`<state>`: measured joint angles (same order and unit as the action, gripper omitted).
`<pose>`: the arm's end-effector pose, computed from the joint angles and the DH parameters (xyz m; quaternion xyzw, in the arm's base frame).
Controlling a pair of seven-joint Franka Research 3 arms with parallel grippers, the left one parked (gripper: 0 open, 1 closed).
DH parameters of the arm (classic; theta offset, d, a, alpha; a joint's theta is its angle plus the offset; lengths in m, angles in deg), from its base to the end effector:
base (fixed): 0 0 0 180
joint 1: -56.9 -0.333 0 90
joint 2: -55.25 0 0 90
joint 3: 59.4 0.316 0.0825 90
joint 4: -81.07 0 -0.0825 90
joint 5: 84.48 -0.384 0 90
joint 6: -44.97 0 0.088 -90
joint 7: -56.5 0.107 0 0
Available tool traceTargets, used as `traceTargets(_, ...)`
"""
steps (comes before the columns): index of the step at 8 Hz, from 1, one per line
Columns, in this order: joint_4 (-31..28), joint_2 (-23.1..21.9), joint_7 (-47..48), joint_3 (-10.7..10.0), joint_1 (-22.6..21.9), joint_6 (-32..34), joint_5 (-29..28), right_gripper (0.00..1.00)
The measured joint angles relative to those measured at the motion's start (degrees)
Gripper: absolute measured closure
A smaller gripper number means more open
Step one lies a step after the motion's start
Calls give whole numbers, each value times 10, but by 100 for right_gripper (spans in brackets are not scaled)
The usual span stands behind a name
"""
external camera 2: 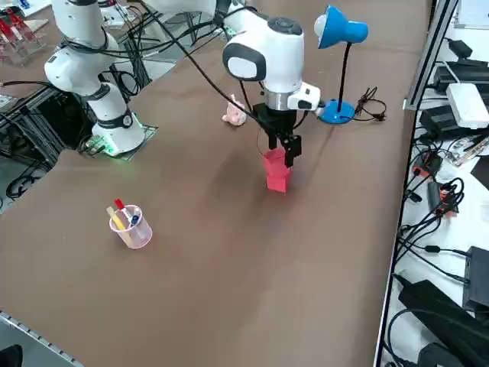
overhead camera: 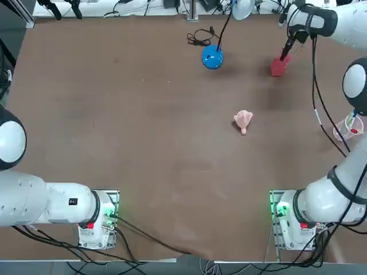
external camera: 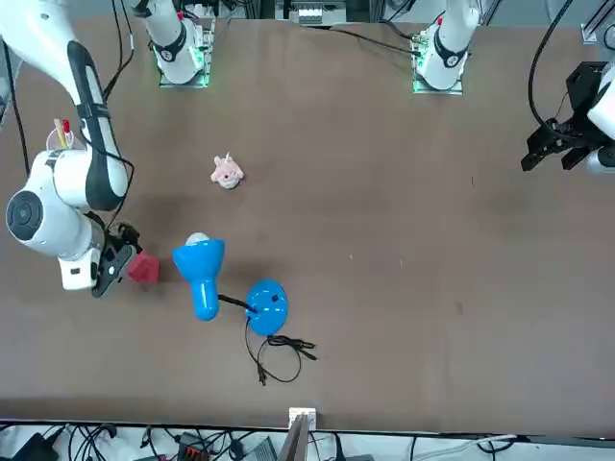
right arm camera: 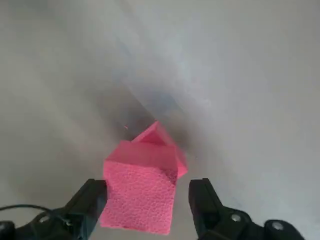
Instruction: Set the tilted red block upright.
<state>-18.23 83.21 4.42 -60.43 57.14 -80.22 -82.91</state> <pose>0.6605 -0.0146 0.2966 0.8991 0.4371 -0.0230 0.0056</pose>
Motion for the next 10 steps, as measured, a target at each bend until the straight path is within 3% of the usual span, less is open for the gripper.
traceTargets(10,2,-2,5,0,0,18,-2,0)
